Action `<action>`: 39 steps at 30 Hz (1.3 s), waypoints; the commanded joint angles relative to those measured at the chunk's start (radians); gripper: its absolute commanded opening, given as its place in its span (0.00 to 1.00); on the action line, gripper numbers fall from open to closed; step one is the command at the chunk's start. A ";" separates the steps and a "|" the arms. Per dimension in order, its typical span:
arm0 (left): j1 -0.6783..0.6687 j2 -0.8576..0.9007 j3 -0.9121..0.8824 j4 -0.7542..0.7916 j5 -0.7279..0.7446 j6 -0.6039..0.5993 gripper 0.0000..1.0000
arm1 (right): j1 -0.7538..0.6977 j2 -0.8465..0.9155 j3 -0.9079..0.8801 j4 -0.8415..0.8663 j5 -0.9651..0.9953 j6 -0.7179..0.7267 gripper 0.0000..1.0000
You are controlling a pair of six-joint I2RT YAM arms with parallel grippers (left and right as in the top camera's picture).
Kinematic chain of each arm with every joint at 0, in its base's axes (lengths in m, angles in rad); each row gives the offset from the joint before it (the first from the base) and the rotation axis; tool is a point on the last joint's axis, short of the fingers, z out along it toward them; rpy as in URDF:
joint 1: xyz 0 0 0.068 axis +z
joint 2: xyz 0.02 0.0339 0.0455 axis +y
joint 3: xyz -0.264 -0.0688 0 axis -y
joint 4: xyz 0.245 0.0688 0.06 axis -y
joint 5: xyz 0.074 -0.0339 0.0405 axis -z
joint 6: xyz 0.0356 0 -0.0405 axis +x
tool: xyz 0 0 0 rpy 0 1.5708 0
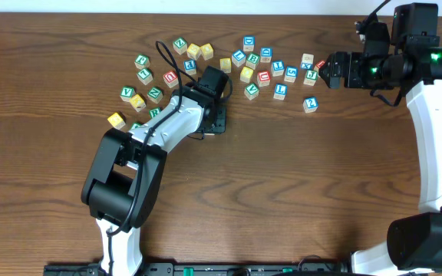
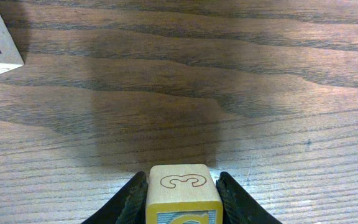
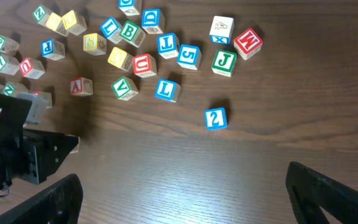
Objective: Spell out CORL
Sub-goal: 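Carry the C block toward the open table area and set it down, then open the left gripper and pull it back toward the left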
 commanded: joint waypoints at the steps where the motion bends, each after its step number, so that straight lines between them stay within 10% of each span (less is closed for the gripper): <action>1: -0.003 0.002 -0.010 -0.003 0.006 0.006 0.36 | 0.011 -0.002 0.021 -0.001 0.005 -0.012 0.99; 39: 0.177 -0.428 0.045 -0.117 -0.100 0.122 0.50 | 0.011 -0.002 0.021 -0.003 -0.026 -0.011 0.99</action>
